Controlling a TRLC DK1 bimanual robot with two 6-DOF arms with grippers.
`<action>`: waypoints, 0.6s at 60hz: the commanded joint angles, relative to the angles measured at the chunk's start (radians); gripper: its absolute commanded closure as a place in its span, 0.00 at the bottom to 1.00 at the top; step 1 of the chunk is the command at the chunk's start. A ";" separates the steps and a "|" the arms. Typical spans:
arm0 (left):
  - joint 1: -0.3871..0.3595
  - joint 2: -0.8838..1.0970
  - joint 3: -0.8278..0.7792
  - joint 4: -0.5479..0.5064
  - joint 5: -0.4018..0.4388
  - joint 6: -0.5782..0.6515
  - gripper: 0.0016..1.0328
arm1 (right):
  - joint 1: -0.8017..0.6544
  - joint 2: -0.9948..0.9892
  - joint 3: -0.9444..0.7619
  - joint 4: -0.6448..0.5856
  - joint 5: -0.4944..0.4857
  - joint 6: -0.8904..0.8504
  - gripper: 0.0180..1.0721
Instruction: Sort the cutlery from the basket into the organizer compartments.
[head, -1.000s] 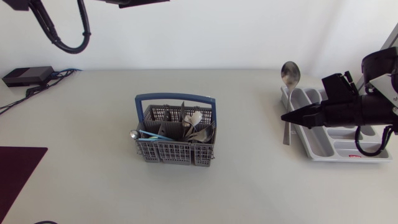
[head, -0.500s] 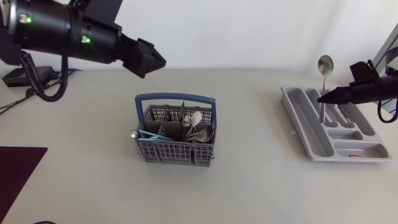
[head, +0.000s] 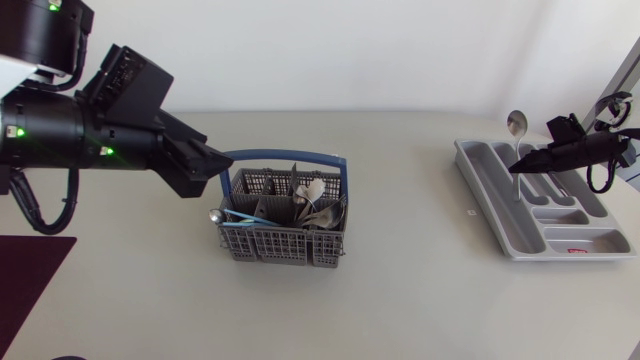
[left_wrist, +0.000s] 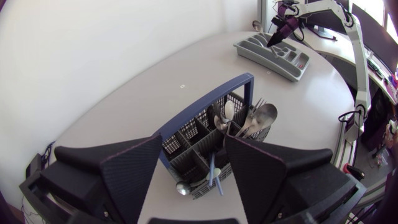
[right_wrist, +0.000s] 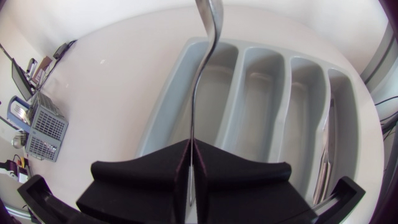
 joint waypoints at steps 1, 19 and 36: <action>0.035 -0.029 -0.038 0.008 0.023 0.037 0.32 | -0.031 0.027 0.079 -0.022 0.011 -0.008 0.93; 0.057 -0.052 -0.079 0.010 0.045 0.046 0.32 | -0.060 0.011 0.152 -0.108 -0.005 -0.016 0.93; 0.051 -0.065 -0.104 0.010 0.045 0.043 0.32 | -0.065 0.122 0.215 -0.134 0.054 0.001 0.93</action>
